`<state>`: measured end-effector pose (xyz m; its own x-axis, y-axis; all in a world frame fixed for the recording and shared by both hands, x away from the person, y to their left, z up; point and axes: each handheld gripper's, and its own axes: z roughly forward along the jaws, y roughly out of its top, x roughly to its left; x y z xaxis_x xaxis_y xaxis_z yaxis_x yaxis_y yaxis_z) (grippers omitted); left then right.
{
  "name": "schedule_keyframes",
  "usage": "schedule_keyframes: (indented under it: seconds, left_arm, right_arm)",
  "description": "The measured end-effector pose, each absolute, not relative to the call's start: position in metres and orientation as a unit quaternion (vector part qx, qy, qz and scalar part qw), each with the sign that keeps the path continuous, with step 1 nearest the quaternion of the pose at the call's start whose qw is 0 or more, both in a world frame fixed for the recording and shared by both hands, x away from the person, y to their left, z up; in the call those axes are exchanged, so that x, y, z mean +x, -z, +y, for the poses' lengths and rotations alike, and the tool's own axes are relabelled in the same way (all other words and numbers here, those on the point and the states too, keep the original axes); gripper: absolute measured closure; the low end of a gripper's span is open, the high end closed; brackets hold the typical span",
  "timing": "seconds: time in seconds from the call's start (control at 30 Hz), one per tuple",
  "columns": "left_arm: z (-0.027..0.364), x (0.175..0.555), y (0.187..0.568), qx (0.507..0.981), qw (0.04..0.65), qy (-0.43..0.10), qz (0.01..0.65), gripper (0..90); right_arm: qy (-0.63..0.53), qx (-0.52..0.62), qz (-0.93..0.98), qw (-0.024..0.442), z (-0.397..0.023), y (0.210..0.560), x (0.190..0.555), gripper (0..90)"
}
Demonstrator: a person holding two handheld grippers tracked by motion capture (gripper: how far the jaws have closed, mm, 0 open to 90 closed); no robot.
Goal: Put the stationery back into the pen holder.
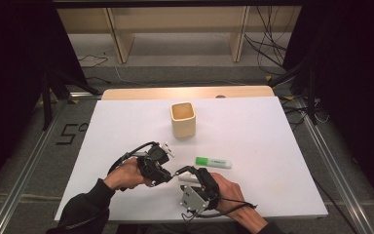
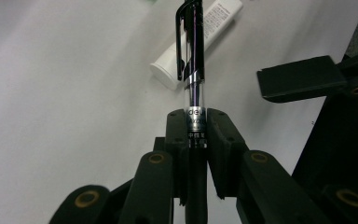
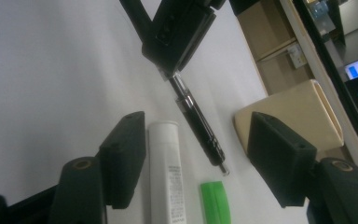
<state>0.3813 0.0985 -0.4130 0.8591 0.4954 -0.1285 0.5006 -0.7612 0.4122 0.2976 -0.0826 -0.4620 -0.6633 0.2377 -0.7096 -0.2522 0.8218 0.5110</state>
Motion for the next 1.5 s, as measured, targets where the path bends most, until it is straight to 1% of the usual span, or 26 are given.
schedule_keyframes:
  seconds: [0.17,0.43,0.6,0.87,1.1,1.5]
  left_arm:
    - [0.097,0.379,0.411,0.939,0.222,0.009,0.262,78.9]
    - [0.093,0.376,0.410,0.943,0.217,0.010,0.251,78.8]
    - [0.091,0.374,0.408,0.945,0.216,0.012,0.247,78.8]
    - [0.088,0.371,0.404,0.947,0.214,0.012,0.241,78.8]
    - [0.087,0.371,0.402,0.948,0.211,0.011,0.238,78.8]
    - [0.085,0.372,0.403,0.947,0.211,0.015,0.243,78.8]
  right_arm:
    - [-0.280,-0.038,0.858,0.428,-0.076,0.465,0.298,43.9]
    - [-0.253,-0.055,0.855,0.449,-0.067,0.471,0.297,50.2]
    - [-0.245,-0.064,0.852,0.458,-0.064,0.473,0.297,54.3]
    - [-0.233,-0.083,0.847,0.469,-0.060,0.476,0.295,63.3]
    - [-0.223,-0.103,0.840,0.484,-0.058,0.477,0.294,67.8]
    - [-0.190,-0.137,0.834,0.500,-0.056,0.480,0.292,79.1]
